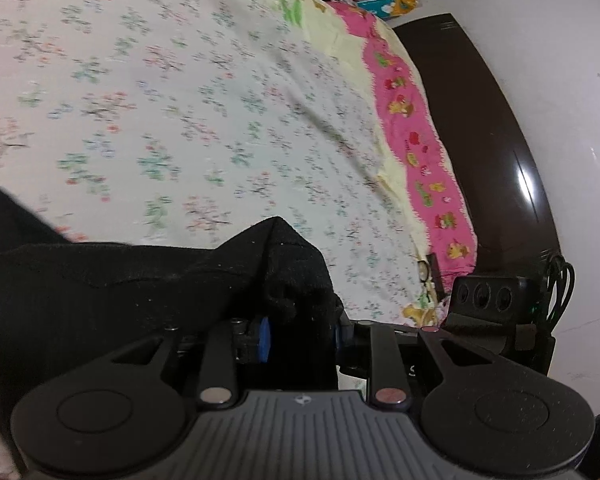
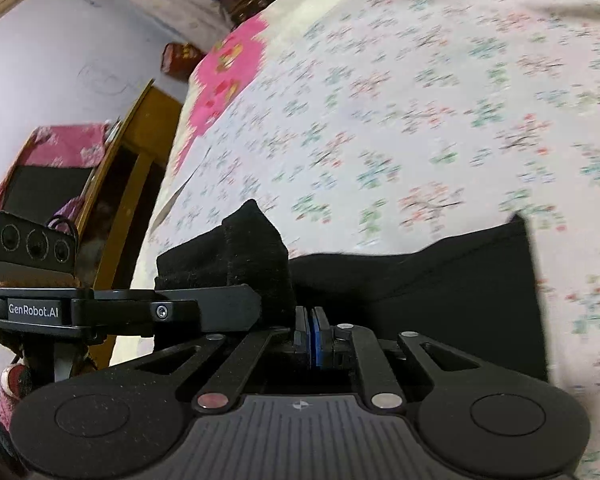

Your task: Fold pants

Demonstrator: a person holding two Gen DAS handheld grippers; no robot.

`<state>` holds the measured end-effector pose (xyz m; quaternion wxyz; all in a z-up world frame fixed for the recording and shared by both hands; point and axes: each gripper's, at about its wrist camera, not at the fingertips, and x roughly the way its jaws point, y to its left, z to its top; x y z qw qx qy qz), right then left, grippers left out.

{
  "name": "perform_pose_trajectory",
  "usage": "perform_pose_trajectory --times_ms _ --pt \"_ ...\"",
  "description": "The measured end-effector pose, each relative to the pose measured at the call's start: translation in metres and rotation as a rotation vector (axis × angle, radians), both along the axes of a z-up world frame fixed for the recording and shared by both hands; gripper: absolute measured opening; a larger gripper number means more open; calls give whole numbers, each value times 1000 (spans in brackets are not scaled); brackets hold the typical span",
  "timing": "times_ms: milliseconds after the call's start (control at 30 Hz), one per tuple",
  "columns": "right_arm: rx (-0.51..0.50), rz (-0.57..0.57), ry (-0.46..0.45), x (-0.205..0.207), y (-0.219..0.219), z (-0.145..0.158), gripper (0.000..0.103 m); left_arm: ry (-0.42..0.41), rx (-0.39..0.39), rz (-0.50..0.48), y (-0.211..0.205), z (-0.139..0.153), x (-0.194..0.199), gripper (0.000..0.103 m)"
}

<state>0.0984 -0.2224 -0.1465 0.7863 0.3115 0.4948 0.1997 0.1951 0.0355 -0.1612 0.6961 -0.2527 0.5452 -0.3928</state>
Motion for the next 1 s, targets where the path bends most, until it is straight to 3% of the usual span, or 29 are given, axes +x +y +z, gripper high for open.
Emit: perform_pose_trajectory --times_ms 267,433,733,867,1000 --pt "-79 -65 11 -2 -33 -14 0 -13 37 -52 -52 -14 8 39" --pt "-123 -72 29 -2 -43 -26 0 10 81 -37 -68 -33 11 41" --pt "-201 -96 38 -6 -65 -31 0 -5 134 -42 -92 -44 10 53" --pt "-237 -120 48 -11 -75 -32 12 13 130 -30 -95 -50 12 56" --pt "-273 -126 50 -20 -83 -28 18 23 128 -27 -98 -52 14 61"
